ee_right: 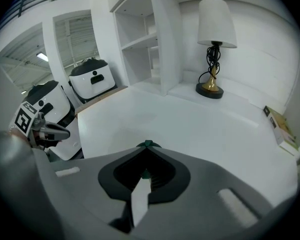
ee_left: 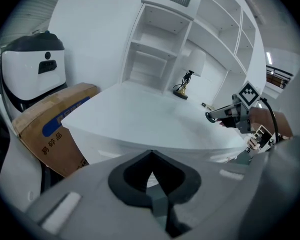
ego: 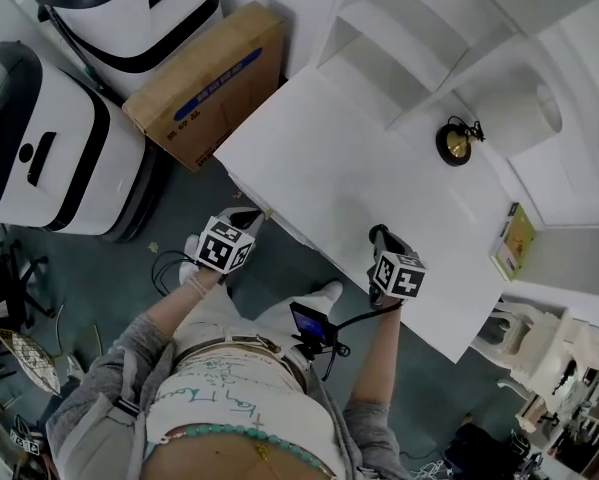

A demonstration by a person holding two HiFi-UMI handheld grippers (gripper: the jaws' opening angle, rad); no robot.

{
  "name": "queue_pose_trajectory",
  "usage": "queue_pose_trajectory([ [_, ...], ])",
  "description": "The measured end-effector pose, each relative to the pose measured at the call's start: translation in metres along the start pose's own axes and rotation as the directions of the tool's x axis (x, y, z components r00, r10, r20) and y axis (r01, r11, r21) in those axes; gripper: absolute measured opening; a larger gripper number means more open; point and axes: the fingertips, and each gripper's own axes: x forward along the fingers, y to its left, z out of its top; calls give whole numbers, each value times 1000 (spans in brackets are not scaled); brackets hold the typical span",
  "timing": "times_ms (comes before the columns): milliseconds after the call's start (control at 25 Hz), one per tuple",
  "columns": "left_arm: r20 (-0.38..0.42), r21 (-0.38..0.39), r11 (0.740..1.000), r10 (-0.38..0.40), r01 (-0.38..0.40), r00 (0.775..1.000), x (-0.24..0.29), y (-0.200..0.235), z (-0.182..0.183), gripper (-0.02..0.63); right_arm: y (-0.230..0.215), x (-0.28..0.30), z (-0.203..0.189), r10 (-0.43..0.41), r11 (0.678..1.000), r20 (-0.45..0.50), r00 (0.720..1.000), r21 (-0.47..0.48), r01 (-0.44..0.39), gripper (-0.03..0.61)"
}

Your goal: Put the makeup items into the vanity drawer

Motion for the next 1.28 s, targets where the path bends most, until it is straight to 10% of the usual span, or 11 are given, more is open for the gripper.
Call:
queue_pose_trajectory([
  [1280, -238, 55, 998, -25, 39, 971, 83, 23, -64, 46, 63, -43, 2, 34, 990, 116, 993, 130, -49, 29],
])
